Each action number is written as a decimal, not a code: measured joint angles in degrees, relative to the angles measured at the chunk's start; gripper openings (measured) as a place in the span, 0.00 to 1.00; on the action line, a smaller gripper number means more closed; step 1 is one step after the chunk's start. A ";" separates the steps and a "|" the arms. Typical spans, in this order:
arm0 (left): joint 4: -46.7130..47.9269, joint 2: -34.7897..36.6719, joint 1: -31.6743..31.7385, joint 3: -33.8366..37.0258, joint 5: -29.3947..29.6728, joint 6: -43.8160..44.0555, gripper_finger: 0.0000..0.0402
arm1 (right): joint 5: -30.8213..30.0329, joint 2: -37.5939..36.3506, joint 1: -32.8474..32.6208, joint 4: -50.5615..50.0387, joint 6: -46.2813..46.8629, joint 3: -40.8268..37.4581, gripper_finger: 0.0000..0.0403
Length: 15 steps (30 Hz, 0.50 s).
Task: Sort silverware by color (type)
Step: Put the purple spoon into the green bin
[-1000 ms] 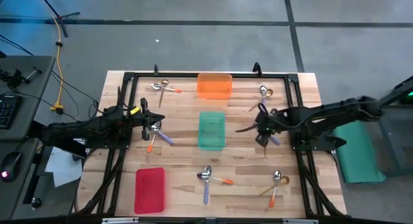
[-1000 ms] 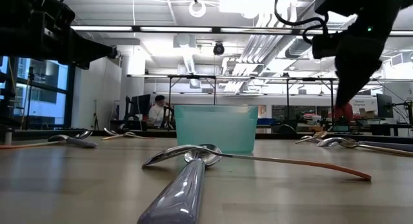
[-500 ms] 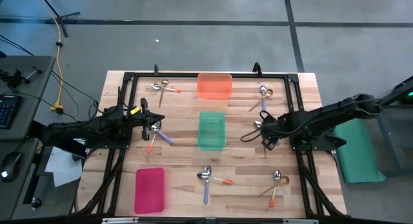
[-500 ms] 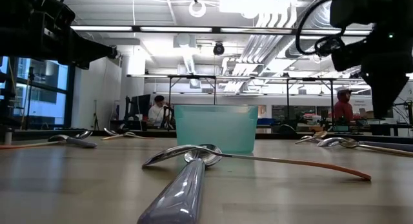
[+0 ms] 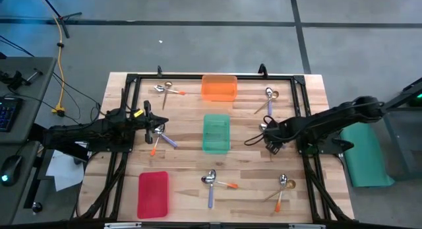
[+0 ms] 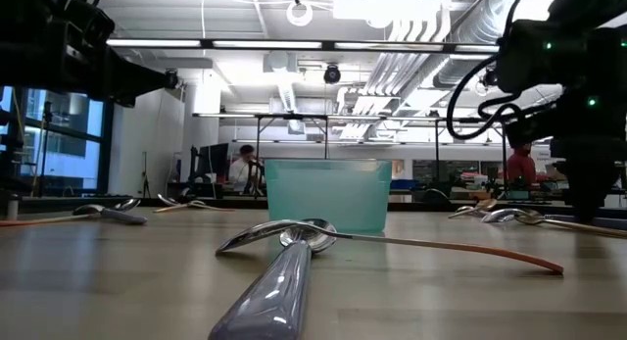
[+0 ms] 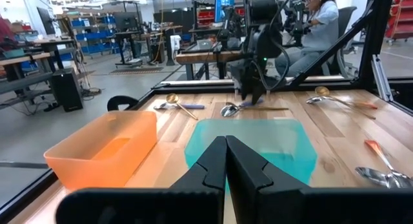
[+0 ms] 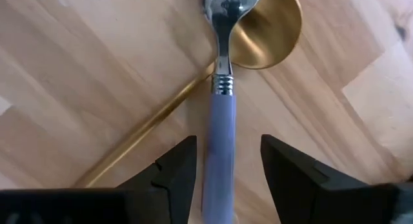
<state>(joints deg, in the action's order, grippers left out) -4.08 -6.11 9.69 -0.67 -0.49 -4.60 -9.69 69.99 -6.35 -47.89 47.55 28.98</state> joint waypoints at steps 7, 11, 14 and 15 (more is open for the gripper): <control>1.29 0.00 0.00 0.00 0.00 0.07 0.00 | -0.16 1.48 -0.01 3.08 0.00 -1.48 0.39; 1.24 0.00 0.00 0.00 -0.38 0.04 0.00 | 0.14 1.71 -0.02 3.58 0.48 -2.25 0.34; 1.25 0.00 0.00 0.00 -0.39 0.02 0.00 | 0.60 1.73 -0.02 3.85 0.42 -2.43 0.30; 1.27 0.00 0.00 0.00 -0.39 0.00 0.00 | 0.80 1.73 0.00 3.92 0.22 -2.43 0.28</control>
<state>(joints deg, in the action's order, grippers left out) -2.81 -6.11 9.69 -0.67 -0.89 -4.60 -8.88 71.72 -6.35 -43.97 47.77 26.55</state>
